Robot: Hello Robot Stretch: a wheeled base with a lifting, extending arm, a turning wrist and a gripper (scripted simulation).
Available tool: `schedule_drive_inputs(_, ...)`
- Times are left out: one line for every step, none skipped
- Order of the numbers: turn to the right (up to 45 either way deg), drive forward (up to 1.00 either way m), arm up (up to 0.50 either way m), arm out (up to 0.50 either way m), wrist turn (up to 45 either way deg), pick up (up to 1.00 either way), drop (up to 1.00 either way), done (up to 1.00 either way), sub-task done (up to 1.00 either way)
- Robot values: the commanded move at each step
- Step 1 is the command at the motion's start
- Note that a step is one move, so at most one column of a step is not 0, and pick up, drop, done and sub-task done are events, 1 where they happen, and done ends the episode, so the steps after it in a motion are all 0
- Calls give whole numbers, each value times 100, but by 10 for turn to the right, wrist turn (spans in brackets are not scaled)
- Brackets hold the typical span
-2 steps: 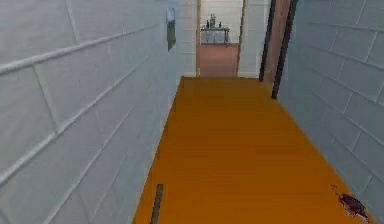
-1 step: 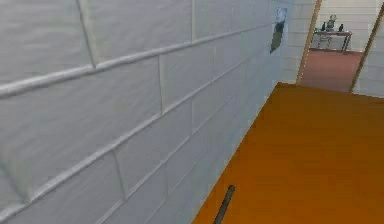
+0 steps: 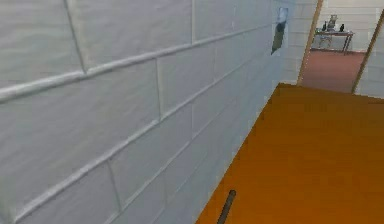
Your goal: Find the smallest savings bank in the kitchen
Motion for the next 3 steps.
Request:
schedule_drive_inputs(450,0,0,0,0,0,0,0,0)
schedule_drive_inputs(150,0,0,0,0,0,0,0,0)
schedule_drive_inputs(0,35,0,0,0,0,0,0,0)
